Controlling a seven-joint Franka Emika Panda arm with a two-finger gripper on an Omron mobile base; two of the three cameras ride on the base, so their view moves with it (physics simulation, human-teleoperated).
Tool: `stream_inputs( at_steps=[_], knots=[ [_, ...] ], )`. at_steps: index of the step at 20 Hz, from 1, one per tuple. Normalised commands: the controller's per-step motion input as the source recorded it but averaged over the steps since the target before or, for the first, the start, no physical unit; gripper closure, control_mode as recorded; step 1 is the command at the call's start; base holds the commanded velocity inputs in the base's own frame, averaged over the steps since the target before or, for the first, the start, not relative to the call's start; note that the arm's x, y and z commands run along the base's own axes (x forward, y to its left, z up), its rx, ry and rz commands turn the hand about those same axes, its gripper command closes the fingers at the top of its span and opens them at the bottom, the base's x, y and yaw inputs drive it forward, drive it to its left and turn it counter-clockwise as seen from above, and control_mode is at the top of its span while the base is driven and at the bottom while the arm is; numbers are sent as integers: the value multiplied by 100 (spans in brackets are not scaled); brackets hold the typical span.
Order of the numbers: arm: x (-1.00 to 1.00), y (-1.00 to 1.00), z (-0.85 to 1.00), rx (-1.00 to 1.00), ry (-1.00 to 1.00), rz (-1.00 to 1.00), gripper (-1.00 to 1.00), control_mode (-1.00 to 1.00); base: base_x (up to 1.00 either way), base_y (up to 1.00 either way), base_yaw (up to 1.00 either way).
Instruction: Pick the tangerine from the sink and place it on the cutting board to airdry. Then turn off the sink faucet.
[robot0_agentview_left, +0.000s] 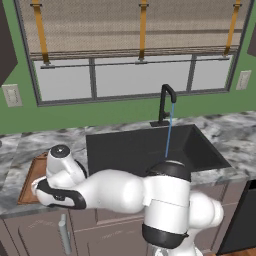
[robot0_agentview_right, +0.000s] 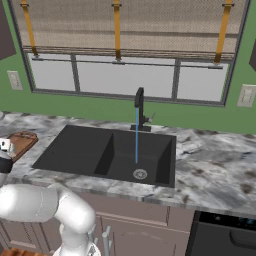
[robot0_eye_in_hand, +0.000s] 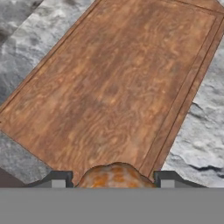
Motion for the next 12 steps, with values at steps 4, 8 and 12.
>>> stream_inputs(
  at_steps=[4, 8, 12],
  knots=[
    [10, 4, -13, 0, 3, -1, 100, -100, 0, 0, 0],
    [10, 6, -13, 0, 3, 0, 100, -100, 0, 0, 0],
    [9, 8, -14, 0, 3, 0, 100, -100, 0, 0, 0]
  ],
)
